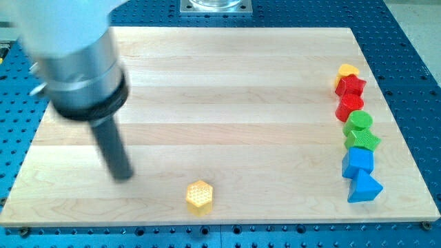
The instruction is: Move the hexagon upwards
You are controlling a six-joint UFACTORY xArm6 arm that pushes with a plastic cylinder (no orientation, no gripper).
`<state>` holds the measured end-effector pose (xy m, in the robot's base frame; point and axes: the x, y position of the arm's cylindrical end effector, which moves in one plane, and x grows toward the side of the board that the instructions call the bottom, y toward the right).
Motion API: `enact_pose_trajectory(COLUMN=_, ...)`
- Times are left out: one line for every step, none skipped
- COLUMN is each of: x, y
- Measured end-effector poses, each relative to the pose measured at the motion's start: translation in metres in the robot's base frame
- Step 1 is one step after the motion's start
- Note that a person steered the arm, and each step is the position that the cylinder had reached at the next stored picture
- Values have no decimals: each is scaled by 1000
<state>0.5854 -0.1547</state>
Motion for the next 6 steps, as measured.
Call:
enact_pose_trajectory(x=31, y=-1)
enact_pose_trajectory(x=33, y=12)
enact_pose_trajectory(x=32, y=37)
enact_pose_trajectory(x=33, y=100)
enact_pose_trajectory(x=33, y=158)
enact_pose_trajectory(x=33, y=199)
